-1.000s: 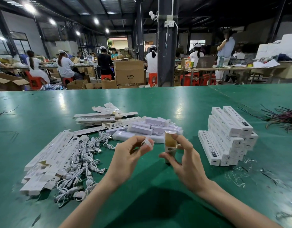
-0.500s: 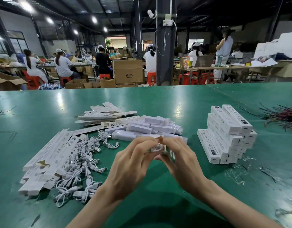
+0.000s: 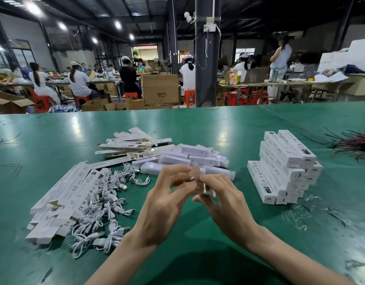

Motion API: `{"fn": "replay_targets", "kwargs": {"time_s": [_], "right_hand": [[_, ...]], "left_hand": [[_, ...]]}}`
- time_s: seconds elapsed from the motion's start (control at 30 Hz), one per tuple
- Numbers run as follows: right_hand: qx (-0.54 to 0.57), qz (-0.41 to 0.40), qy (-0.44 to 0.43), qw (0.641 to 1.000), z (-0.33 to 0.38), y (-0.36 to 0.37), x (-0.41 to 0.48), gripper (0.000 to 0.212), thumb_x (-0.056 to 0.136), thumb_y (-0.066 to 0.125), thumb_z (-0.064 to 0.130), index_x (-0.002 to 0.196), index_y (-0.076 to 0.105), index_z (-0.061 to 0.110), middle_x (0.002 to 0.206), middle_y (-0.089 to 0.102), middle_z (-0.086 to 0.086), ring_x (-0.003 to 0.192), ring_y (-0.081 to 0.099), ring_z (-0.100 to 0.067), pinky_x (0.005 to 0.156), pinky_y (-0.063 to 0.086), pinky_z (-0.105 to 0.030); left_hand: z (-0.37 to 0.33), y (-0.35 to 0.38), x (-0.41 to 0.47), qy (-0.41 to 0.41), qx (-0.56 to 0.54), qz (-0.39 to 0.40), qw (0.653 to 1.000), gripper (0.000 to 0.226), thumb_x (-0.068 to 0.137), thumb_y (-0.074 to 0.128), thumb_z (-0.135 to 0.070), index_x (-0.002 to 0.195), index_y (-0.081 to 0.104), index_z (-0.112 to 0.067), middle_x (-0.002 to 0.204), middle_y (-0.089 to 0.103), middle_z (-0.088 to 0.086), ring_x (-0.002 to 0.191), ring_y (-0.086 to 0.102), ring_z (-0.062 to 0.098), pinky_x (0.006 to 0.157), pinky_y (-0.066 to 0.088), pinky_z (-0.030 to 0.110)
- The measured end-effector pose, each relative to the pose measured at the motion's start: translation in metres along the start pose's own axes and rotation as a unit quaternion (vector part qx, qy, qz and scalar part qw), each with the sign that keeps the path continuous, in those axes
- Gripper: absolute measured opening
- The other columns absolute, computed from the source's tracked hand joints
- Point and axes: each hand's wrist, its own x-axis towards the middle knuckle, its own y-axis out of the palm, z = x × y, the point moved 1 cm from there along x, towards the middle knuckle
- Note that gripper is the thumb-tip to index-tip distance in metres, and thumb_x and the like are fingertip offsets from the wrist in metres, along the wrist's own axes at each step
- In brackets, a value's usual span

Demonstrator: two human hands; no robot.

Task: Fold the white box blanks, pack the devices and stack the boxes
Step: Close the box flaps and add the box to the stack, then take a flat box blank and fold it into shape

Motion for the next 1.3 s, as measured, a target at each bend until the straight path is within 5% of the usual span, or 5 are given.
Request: {"fn": "replay_targets", "kwargs": {"time_s": [0.13,0.63,0.8,0.97,1.3], "right_hand": [[0.006,-0.003,0.019,1.000,0.000,-0.002,0.002,0.063,0.073,0.079,0.001,0.125,0.048,0.019,0.097,0.060,0.003,0.084,0.054,-0.017,0.075,0.047,-0.023],[0.044,-0.027,0.008,0.999,0.000,-0.002,0.001,0.057,0.088,0.062,0.015,0.133,0.031,0.030,0.118,0.052,0.010,0.093,0.056,-0.016,0.084,0.044,-0.015],[0.046,-0.016,0.013,0.999,-0.004,-0.003,-0.002,0.070,0.080,0.071,0.000,0.132,0.033,0.028,0.115,0.059,0.003,0.090,0.057,-0.021,0.075,0.049,-0.032],[0.081,-0.006,0.039,0.996,0.004,-0.008,0.005,0.045,0.092,0.061,0.033,0.128,0.035,0.033,0.109,0.058,0.006,0.089,0.060,-0.018,0.077,0.047,-0.021],[0.370,0.113,0.277,0.880,0.013,-0.018,0.015,0.035,0.085,0.062,0.016,0.112,0.052,0.035,0.085,0.049,-0.009,0.070,0.049,-0.016,0.050,0.053,-0.040]], "left_hand": [[-0.006,0.006,0.000,0.045,-0.011,-0.036,0.998,0.014,0.087,0.068,-0.005,0.100,0.073,0.001,0.098,0.064,0.003,0.095,0.063,0.008,0.085,0.051,0.019],[-0.006,0.013,-0.005,0.044,0.051,-0.055,0.996,0.023,0.089,0.064,-0.024,0.110,0.058,-0.017,0.115,0.051,-0.005,0.098,0.057,0.017,0.088,0.047,0.025],[-0.007,0.016,-0.007,0.010,0.053,-0.002,0.999,0.037,0.092,0.056,-0.032,0.128,0.053,-0.024,0.121,0.036,-0.006,0.092,0.050,0.012,0.078,0.046,0.027],[-0.010,0.011,-0.002,-0.032,-0.120,-0.077,0.989,0.033,0.092,0.059,-0.019,0.123,0.052,-0.027,0.122,0.049,-0.014,0.113,0.054,0.010,0.084,0.051,0.024],[-0.006,0.012,0.001,-0.240,-0.326,-0.096,0.910,0.011,0.086,0.068,-0.016,0.096,0.063,-0.014,0.096,0.074,0.001,0.095,0.070,0.016,0.083,0.052,0.022]]}}
